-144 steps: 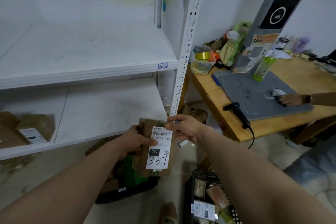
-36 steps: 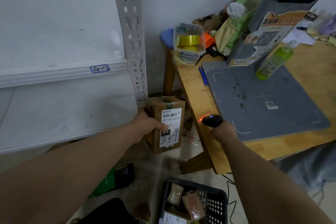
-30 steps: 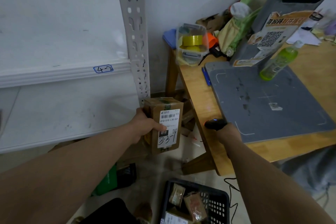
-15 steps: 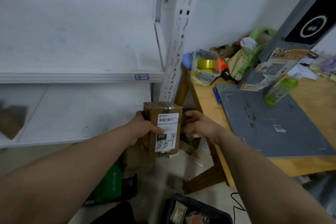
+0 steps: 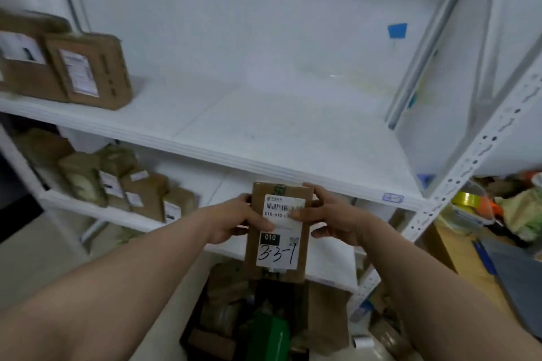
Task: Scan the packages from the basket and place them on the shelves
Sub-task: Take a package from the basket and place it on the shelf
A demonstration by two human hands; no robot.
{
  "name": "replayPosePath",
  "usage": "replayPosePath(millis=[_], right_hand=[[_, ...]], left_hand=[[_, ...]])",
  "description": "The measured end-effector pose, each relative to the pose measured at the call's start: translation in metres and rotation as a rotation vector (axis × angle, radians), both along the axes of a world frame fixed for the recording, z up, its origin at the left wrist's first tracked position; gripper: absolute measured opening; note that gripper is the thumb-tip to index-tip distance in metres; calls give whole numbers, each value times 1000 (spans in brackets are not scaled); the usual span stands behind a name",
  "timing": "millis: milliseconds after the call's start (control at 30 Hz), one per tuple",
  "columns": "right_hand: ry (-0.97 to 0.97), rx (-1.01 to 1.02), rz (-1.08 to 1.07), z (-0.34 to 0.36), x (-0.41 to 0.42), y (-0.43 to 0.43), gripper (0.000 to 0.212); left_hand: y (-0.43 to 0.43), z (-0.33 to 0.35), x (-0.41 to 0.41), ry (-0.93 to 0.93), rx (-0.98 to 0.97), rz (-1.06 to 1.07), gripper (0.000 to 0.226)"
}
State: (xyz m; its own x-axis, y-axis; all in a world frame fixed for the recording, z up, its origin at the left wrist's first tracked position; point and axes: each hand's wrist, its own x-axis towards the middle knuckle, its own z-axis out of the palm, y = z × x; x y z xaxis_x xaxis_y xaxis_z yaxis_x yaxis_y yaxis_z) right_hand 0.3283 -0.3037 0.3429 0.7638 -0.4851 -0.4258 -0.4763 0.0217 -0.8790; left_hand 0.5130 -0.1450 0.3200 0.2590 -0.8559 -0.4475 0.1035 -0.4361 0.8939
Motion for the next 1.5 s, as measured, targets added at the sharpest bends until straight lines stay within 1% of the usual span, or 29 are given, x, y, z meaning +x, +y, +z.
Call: replayPosePath(millis=[100, 200, 300, 333, 433, 500, 533, 600, 733, 800, 933, 1100, 1200, 1300, 1400, 1500], right_hand=[[-41, -14, 82, 19, 62, 42, 95], [-47, -47, 175, 35, 120, 82, 91], [-71, -127, 209, 50, 174, 113, 87], [-91, -160, 198, 56, 191, 121, 87], [-187, -225, 98, 79, 238, 134, 93], [-257, -252, 21, 94, 268, 133, 99], [-285, -262, -14, 101, 283, 130, 100], [-319, -279, -72, 112, 312, 121, 94], [-340, -313, -126, 117, 372, 102, 86], [-340, -326, -131, 111, 404, 92, 87], [-350, -341, -145, 100, 464, 73, 89], [-304, -399, -125, 87, 518, 46, 99], [-234, -382, -96, 77, 535, 33, 104], [-139, -312, -46, 68, 546, 27, 103], [-113, -265, -10, 65, 559, 25, 101], [-98, -273, 50, 67, 568, 26, 98]], left_hand=[[49, 15, 57, -18, -29, 56, 66], [98, 29, 107, -30, -48, 97, 71], [133, 41, 151, -33, -59, 153, 84], [140, 45, 165, -29, -81, 188, 83], [147, 62, 205, -32, -166, 405, 67], [145, 73, 231, -50, -194, 523, 66], [143, 79, 243, -56, -199, 544, 65], [141, 89, 266, -82, -195, 556, 58], [131, 107, 312, -169, -199, 596, 47], [122, 112, 339, -209, -184, 618, 45], [104, 120, 385, -291, -151, 661, 33], [88, 115, 422, -287, -93, 697, 28], [80, 109, 442, -288, -53, 712, 31], [73, 105, 455, -288, -10, 730, 34], [68, 101, 463, -282, 29, 737, 35], [64, 97, 467, -278, 74, 722, 37]])
